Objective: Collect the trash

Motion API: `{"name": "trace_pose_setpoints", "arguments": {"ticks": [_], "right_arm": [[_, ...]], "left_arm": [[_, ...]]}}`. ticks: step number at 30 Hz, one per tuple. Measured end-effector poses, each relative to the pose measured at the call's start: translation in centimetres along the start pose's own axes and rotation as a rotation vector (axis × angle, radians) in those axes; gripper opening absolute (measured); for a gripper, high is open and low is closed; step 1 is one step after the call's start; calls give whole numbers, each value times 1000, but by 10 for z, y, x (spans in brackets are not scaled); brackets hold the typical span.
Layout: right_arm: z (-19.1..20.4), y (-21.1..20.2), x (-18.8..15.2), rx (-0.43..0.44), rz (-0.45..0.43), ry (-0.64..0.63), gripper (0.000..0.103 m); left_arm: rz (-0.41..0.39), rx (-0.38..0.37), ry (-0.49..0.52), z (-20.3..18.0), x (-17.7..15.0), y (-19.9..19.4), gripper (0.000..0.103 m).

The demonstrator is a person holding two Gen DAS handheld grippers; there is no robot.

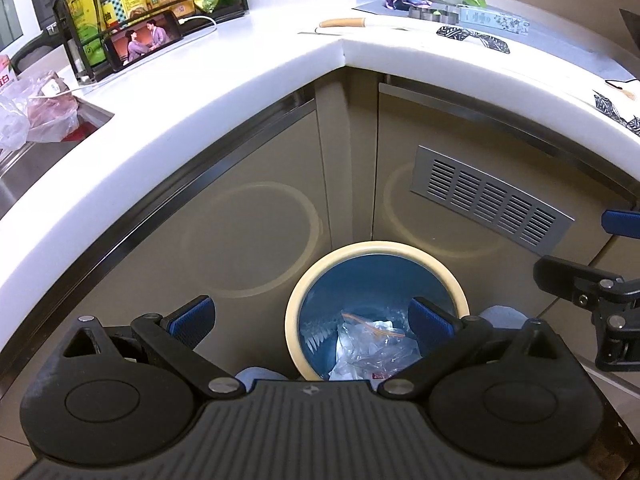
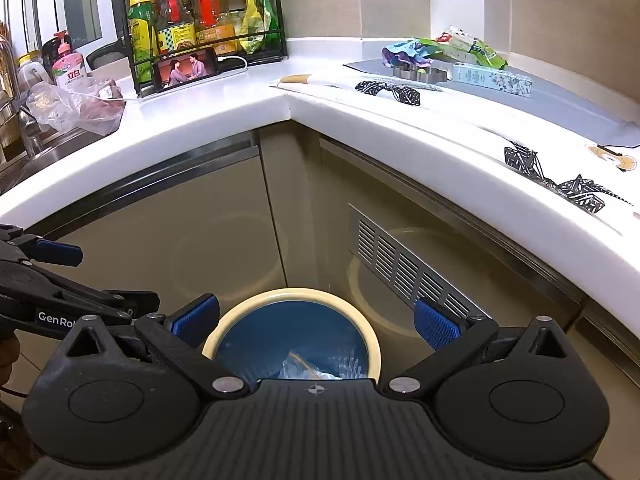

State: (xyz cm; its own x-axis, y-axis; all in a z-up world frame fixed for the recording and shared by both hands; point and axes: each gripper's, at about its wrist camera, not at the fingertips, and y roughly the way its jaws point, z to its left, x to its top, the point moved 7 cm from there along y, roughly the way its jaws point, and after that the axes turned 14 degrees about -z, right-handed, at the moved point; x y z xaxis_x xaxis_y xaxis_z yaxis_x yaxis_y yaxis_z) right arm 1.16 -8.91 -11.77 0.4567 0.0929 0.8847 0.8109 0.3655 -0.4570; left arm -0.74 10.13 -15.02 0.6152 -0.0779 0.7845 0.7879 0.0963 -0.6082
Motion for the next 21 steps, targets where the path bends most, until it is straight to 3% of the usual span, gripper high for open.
{"name": "trace_pose_setpoints", "arguments": {"ticks": [14, 21], "right_arm": [[3, -1, 2, 5, -14, -21, 103], [8, -10, 13, 14, -96, -67, 103]], "left_arm": [[2, -12, 10, -2, 0, 0, 103], [-14, -30, -16, 1, 4, -2, 103]]}}
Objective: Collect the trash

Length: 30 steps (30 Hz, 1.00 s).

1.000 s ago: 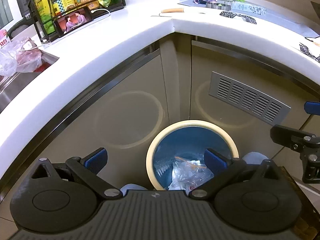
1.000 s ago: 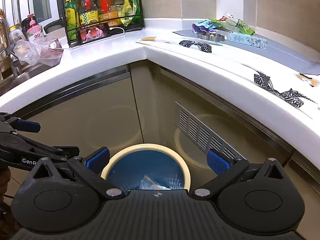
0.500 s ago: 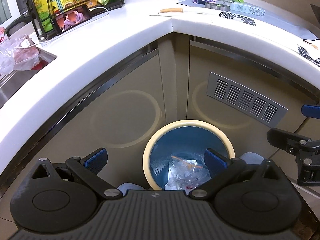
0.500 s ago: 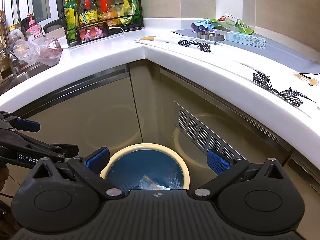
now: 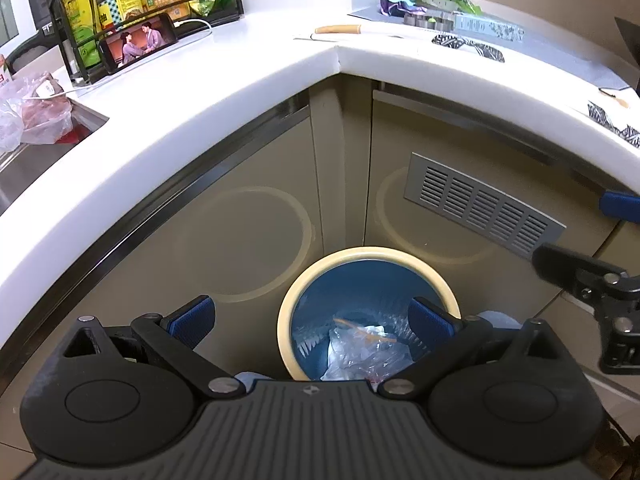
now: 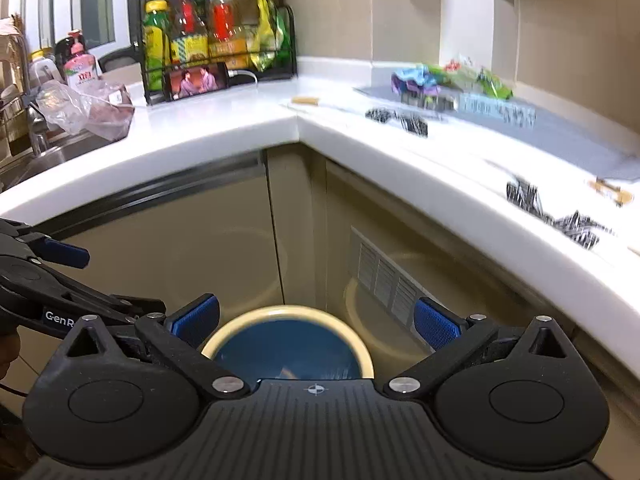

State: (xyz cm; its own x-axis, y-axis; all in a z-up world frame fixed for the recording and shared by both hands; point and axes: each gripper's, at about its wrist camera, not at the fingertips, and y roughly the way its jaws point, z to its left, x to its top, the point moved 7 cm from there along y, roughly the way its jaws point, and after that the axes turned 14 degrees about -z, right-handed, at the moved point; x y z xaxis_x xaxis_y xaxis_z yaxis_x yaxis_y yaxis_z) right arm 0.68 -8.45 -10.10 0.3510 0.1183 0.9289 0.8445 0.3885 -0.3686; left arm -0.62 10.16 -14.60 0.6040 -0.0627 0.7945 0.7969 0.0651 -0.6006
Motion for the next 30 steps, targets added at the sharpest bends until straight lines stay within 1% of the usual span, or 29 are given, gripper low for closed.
{"name": "trace_pose_setpoints", "arguments": {"ticks": [4, 7, 10, 13, 15, 19, 22, 25, 30], "right_arm": [[0, -8, 15, 34, -98, -10, 103], [1, -13, 27, 58, -171, -55, 103], [-1, -13, 40, 36, -205, -114, 103], [-10, -7, 50, -25, -202, -127, 103], [-19, -3, 54, -60, -193, -101, 103], [-44, 7, 63, -96, -170, -26, 103], [-67, 12, 74, -131, -183, 9, 103], [-91, 22, 92, -183, -203, 15, 103], [-133, 60, 121, -286, -199, 2, 103]], "left_arm": [[-21, 8, -2, 2, 5, -3, 103], [-64, 28, 19, 4, 14, -7, 103], [-106, 48, 43, 4, 25, -12, 103], [-123, 53, 47, 5, 37, -14, 103], [-135, 44, 44, 5, 45, -15, 103], [-131, 53, 45, 4, 54, -15, 103], [-126, 27, 46, 3, 57, -15, 103], [-126, 25, 34, 4, 59, -15, 103], [-108, 31, 6, 9, 56, -11, 103]]}}
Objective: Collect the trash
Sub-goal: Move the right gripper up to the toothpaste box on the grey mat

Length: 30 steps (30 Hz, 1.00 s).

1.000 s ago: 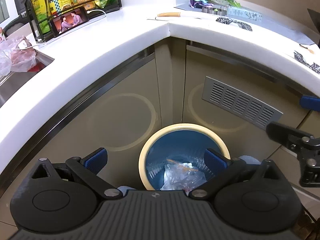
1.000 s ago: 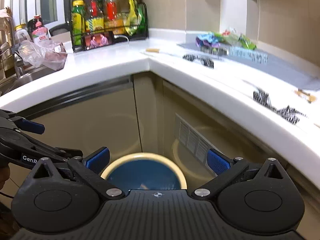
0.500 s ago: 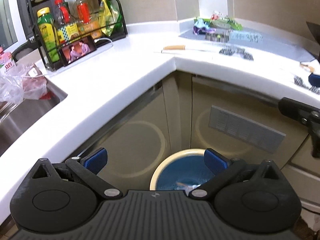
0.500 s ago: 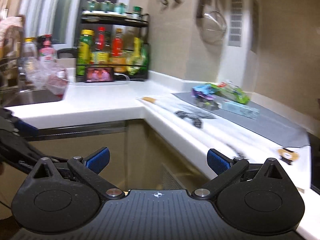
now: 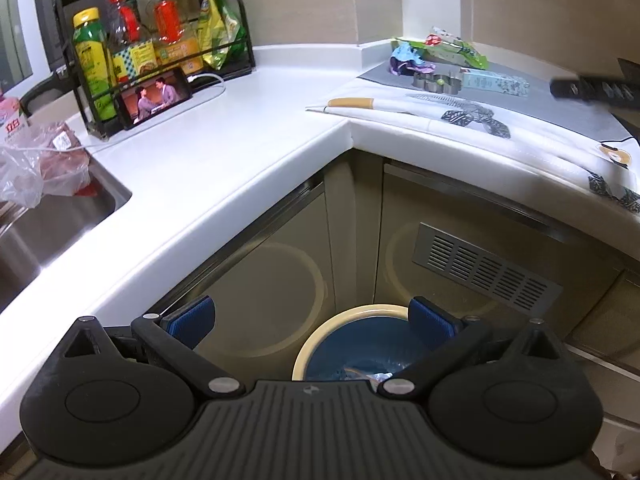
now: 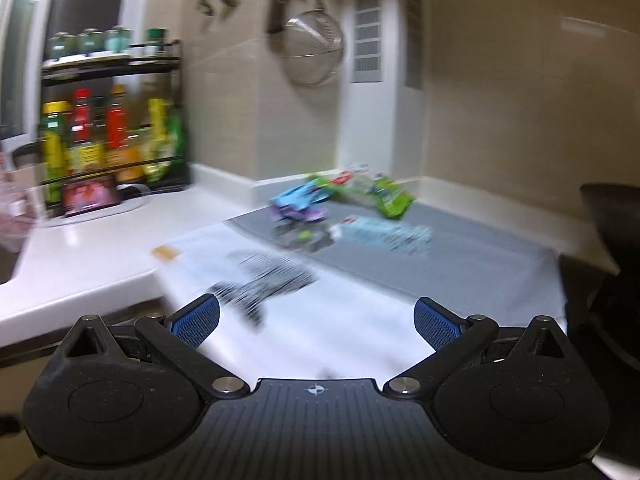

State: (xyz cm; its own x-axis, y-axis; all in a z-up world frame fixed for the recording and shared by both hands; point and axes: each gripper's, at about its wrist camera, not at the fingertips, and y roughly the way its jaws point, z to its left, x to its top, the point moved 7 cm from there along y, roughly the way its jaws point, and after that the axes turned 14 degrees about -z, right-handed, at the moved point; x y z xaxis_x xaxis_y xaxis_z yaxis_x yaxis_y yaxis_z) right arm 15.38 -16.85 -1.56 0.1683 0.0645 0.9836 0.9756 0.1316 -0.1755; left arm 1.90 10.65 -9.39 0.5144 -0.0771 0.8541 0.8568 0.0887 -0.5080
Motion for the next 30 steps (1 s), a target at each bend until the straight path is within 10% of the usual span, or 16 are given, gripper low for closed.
{"name": "trace_pose_setpoints", "arguments": {"ticks": [9, 18, 30], "right_arm": [[-52, 116, 10, -157, 108, 216, 103], [-93, 233, -13, -490, 253, 618, 103], [-83, 305, -17, -583, 314, 527, 103]], "left_arm": [[53, 26, -47, 17, -7, 14, 103], [67, 80, -70, 40, -7, 23, 103], [97, 91, -71, 48, -7, 33, 103]]}}
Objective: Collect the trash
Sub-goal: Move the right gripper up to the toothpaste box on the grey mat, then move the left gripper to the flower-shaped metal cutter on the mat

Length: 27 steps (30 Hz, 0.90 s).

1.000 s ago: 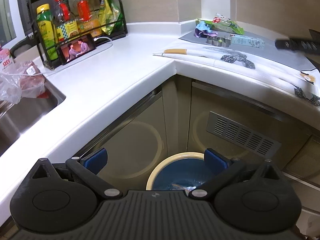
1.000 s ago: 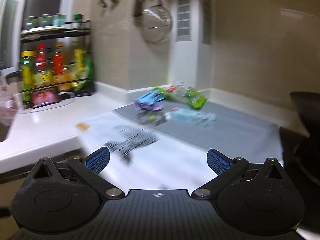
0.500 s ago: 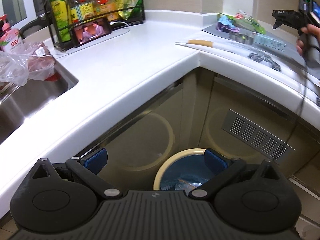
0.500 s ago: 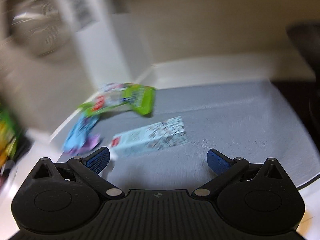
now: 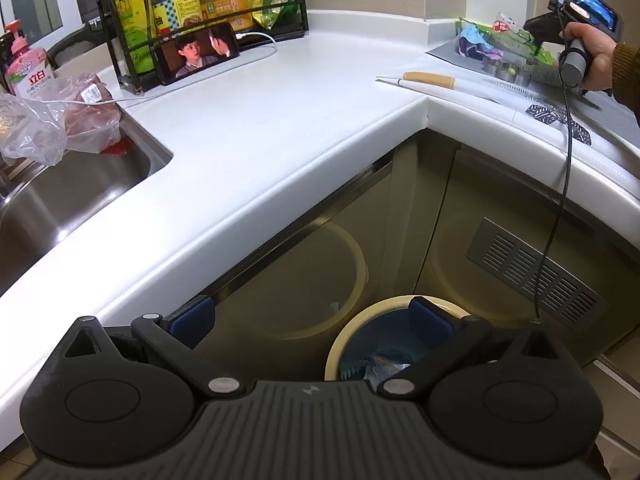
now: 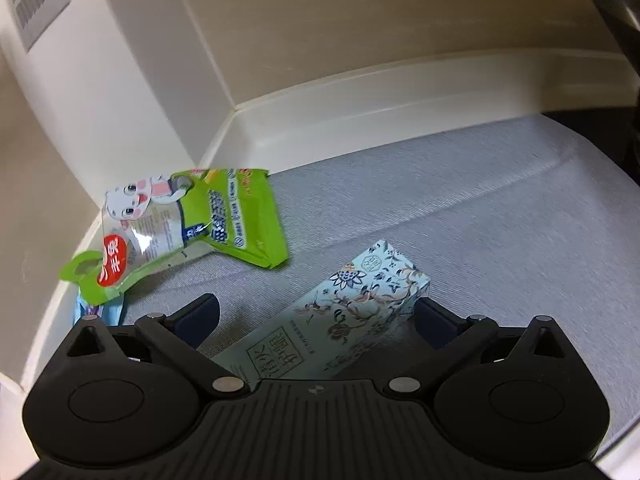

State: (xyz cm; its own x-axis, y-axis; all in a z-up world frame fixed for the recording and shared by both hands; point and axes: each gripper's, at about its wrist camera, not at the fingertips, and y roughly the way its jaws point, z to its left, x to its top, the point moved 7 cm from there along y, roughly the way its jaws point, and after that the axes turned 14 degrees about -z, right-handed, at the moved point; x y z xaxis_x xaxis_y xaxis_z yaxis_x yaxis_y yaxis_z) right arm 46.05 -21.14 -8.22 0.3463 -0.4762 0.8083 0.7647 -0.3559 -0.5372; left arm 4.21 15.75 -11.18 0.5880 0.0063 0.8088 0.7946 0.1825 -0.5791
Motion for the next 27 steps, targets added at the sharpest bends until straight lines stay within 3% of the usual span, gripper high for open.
{"name": "trace_pose_setpoints", "arguments": {"ticks": [4, 6, 12, 16, 19, 22, 27], "right_arm": [[9, -2, -11, 82, 38, -259, 103], [-2, -6, -18, 80, 85, -353, 103], [-71, -28, -12, 152, 85, -377, 103], [-107, -39, -13, 170, 28, -416, 103], [-117, -47, -16, 180, -20, -410, 103], [-119, -51, -17, 166, -71, -398, 103], [-121, -51, -15, 166, -73, -389, 103]], "left_arm": [[-11, -15, 3, -8, 3, -1, 103], [-19, -22, 11, -14, 6, -2, 103], [-46, -58, 45, -30, 16, -7, 103], [-58, -133, 63, -47, 35, -8, 103], [-108, -156, 60, -62, 63, -8, 103], [-127, -230, 31, -79, 94, 0, 103], [-163, -285, 69, -127, 147, 21, 103]]}}
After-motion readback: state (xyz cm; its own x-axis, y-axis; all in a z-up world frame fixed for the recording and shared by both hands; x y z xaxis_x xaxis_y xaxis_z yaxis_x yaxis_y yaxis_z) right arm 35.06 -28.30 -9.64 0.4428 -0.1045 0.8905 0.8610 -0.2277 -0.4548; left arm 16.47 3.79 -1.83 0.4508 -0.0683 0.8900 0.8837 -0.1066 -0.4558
